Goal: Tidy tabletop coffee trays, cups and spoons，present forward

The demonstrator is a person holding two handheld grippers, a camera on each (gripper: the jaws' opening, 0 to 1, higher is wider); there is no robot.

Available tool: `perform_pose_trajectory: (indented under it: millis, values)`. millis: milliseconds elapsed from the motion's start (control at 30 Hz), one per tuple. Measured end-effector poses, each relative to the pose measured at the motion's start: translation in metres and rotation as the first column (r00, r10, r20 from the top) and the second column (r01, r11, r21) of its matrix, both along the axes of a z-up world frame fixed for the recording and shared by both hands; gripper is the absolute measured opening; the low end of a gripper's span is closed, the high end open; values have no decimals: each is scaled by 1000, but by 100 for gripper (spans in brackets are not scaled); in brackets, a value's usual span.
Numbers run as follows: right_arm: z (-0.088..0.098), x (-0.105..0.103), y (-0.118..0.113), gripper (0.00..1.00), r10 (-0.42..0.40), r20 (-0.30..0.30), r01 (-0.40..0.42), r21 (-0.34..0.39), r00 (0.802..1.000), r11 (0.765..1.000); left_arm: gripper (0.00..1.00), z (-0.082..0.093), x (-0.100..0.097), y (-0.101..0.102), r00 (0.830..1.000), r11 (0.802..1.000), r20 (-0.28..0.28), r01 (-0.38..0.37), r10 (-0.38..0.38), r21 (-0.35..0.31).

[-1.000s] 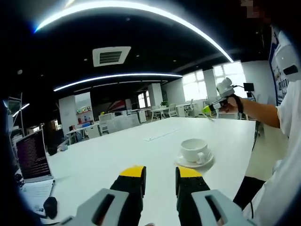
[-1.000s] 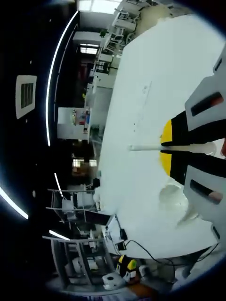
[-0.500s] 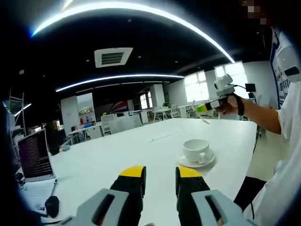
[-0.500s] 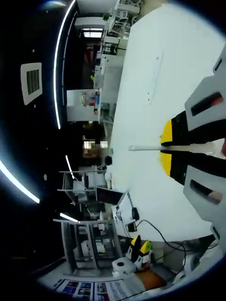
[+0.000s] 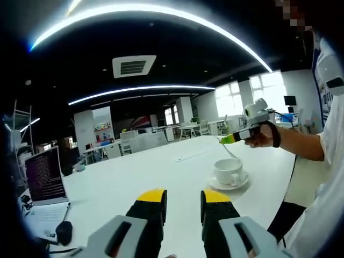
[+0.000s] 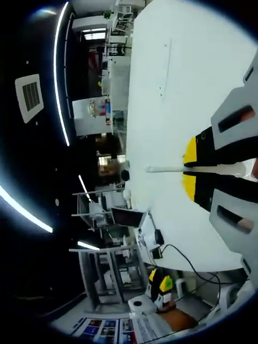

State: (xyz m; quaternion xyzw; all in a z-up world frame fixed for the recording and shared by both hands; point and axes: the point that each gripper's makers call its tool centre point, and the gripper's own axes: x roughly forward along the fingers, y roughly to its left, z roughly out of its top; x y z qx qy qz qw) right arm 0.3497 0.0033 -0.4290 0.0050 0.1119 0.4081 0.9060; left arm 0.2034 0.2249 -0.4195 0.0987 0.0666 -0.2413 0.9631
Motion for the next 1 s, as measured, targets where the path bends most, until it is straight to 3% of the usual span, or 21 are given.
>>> perform_pose_trajectory:
  millis: [333,1000]
  values:
    - [-37,4,7,5,-16,-33,14,-75,999,997,27,-3,-3,4,1000,1000,-8,-3,3,-9]
    - [-66,-4,17,5,-3,-31,-2,-169,1000,986,27,-7,-3,6,1000,1000,-13,-6,6,-24]
